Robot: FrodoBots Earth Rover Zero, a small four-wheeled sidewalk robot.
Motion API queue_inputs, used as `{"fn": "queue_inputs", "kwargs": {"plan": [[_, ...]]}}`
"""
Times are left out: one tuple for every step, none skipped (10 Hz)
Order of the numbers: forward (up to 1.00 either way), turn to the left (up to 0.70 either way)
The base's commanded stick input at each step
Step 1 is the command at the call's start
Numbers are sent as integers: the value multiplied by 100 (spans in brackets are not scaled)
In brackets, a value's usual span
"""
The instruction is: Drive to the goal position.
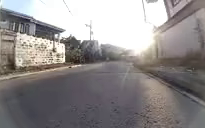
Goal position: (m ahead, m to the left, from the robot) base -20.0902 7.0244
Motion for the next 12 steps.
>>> {"fn": "queue_inputs", "kwargs": {"plan": [[0,22],[0,100],[0,100],[0,100],[0,100],[0,100],[0,100],[0,100],[0,100],[0,100],[0,100],[0,100]]}}
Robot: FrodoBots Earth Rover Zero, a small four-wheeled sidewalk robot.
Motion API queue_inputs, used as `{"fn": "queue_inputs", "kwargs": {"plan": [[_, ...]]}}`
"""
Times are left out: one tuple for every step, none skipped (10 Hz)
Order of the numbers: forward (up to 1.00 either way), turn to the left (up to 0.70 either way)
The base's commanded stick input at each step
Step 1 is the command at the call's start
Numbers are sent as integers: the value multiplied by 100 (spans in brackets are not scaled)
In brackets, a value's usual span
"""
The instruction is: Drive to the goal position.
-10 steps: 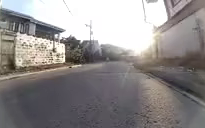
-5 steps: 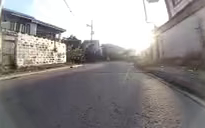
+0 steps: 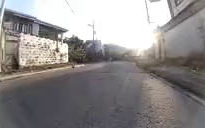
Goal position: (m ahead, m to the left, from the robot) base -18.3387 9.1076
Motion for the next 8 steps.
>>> {"fn": "queue_inputs", "kwargs": {"plan": [[0,100],[0,100],[0,100],[0,100],[0,100],[0,100],[0,100],[0,100]]}}
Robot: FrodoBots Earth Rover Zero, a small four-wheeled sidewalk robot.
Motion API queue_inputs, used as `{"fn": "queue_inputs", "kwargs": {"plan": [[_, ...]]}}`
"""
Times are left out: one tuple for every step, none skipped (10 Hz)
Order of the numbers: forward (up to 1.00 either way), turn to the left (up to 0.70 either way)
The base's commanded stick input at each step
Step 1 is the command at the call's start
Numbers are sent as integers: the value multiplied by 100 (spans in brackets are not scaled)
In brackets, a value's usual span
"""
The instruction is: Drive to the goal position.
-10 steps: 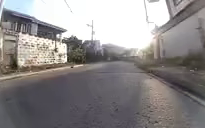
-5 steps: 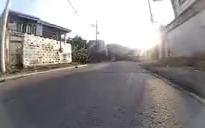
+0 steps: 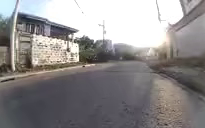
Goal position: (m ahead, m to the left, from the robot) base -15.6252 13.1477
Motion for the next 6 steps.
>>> {"fn": "queue_inputs", "kwargs": {"plan": [[0,100],[0,100],[0,100],[0,100],[0,100],[0,100]]}}
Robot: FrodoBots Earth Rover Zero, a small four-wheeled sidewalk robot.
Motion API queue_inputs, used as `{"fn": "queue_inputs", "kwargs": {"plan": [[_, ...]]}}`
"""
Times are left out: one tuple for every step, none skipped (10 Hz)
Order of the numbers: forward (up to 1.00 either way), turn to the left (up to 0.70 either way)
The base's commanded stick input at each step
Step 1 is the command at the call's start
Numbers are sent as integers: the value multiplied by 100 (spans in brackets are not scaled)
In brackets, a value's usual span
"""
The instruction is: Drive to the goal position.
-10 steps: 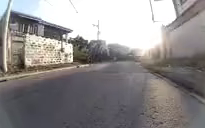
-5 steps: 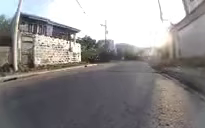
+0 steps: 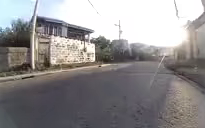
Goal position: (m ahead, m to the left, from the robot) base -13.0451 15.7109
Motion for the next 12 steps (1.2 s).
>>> {"fn": "queue_inputs", "kwargs": {"plan": [[0,100],[0,100],[0,100],[0,100],[0,100],[0,100],[0,100],[0,100],[0,100],[0,100],[0,100],[0,100]]}}
